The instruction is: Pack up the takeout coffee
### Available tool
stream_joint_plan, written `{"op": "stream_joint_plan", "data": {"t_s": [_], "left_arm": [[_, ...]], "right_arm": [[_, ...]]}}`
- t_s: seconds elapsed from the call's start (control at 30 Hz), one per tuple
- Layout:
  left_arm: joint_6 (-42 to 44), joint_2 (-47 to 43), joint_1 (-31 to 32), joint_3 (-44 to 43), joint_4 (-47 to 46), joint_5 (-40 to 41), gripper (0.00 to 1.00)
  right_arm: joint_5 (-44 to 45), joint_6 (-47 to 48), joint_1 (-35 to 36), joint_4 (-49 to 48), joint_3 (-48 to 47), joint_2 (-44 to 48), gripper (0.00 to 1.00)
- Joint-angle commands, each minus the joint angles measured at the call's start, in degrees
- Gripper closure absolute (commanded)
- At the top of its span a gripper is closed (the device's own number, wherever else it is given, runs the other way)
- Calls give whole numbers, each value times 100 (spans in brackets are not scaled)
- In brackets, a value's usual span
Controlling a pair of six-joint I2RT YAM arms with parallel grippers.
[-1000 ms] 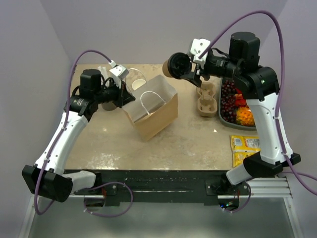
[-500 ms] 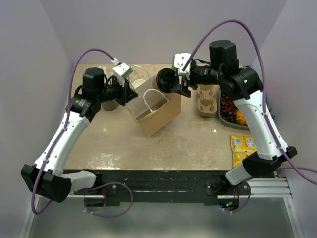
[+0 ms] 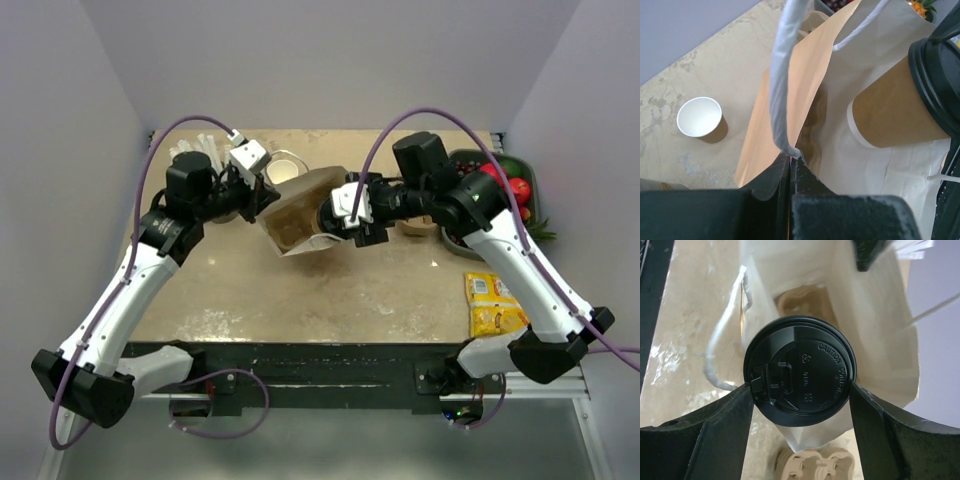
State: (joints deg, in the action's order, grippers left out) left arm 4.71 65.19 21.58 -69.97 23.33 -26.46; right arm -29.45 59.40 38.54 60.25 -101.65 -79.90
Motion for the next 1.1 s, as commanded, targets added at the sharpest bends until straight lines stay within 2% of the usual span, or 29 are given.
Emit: {"op": "stream_joint_plan", "data": {"t_s": [0.0, 0.17, 0.43, 0.57, 0.73, 0.9, 1.07], "left_arm": [[13, -357, 258, 456, -724, 176, 100], [-102, -507, 460, 897, -777, 45, 100], [-278, -525, 881, 1223, -1015, 184, 100], [-339, -463, 1023, 1153, -1068, 632, 100], [-427, -428, 1041, 977, -839, 791, 100], [-655, -437, 1032, 854, -804, 950, 100], [-735, -454, 1041, 968, -883, 765, 100]], "right_arm": [[413, 642, 188, 75, 715, 378, 31], [581, 618, 224, -188, 1410, 554, 32], [748, 397, 364, -584, 1218, 133, 33], [678, 362, 452, -418, 893, -34, 33], [835, 266, 531, -268, 418, -175, 33], [1056, 230, 715, -452, 496, -149, 33], [1380, 222, 1145, -794, 1041, -43, 33]]}}
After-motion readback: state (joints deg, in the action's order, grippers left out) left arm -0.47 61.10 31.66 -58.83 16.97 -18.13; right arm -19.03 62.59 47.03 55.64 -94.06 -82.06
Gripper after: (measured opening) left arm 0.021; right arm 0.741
